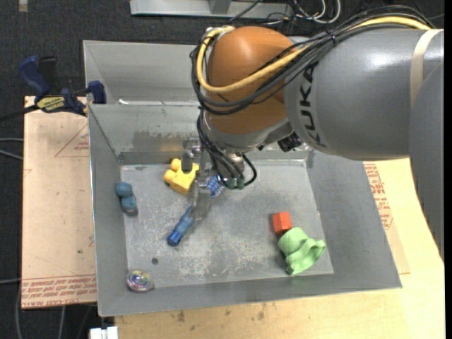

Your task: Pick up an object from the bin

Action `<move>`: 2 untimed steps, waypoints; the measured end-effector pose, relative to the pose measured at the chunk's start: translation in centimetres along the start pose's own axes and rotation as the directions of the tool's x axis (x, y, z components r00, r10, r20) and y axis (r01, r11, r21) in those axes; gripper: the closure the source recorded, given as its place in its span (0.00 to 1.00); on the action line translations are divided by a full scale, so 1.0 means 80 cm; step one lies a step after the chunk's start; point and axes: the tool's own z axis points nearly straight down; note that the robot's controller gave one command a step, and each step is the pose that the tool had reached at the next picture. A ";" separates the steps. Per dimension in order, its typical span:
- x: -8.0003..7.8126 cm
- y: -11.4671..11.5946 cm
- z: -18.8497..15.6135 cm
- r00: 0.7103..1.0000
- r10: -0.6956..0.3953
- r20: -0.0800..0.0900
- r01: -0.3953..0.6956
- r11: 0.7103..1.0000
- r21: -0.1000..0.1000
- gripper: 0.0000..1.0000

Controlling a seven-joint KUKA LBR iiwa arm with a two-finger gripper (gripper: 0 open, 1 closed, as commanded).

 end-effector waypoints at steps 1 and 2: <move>0.035 0.003 0.101 0.953 -0.304 0.002 0.304 0.953 0.001 0.00; -0.009 -0.035 0.202 0.680 -0.733 0.004 0.733 0.680 0.004 0.00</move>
Offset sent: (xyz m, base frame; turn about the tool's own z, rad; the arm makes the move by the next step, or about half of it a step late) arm -0.0277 0.0019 -0.0784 -0.3096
